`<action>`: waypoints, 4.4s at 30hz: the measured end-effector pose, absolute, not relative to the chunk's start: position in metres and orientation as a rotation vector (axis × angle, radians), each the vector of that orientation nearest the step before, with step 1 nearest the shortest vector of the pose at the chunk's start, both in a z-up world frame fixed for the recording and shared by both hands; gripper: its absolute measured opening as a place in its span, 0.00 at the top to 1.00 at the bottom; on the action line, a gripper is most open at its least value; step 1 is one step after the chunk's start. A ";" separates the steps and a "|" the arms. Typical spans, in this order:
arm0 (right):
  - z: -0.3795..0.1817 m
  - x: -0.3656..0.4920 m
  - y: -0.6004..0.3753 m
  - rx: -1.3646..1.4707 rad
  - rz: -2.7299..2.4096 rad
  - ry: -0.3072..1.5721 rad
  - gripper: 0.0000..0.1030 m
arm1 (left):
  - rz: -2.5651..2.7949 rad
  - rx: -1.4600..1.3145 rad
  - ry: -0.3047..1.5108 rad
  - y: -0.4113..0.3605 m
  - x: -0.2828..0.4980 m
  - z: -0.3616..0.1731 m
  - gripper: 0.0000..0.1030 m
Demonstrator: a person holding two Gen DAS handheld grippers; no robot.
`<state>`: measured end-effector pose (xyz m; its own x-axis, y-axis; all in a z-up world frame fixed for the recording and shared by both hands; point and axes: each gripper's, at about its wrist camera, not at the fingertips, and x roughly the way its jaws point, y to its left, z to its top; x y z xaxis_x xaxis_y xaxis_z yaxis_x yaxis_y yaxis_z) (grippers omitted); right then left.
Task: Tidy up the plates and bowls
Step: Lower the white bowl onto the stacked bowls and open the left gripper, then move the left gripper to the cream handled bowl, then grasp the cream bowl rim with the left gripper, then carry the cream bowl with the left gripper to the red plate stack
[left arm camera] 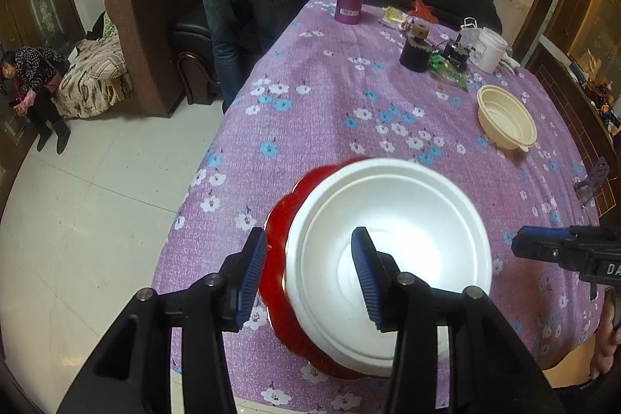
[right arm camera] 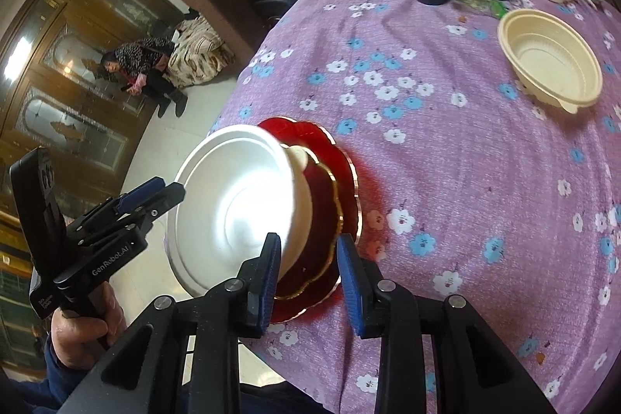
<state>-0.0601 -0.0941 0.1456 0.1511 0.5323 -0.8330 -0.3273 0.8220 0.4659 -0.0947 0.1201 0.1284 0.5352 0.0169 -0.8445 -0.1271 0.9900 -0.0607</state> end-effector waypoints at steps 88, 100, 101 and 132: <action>0.104 -0.083 -0.339 0.551 0.261 1.279 0.64 | -0.256 0.032 1.130 -0.117 0.008 0.079 0.41; 0.089 -0.086 -0.331 0.584 0.268 1.316 0.63 | -0.306 0.057 1.190 -0.130 0.024 0.049 0.76; 0.088 -0.085 -0.328 0.581 0.275 1.318 0.63 | -0.312 0.058 1.190 -0.131 0.021 0.049 0.77; 0.093 -0.075 -0.313 0.368 0.213 1.301 0.80 | -0.302 0.237 1.077 -0.149 -0.020 0.056 0.82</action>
<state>-0.0753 -0.3132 0.0926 0.2585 0.3570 -0.8976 0.0514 0.9228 0.3818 -0.0200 -0.1492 0.0558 0.4399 -0.1259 -0.8892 0.3548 0.9339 0.0433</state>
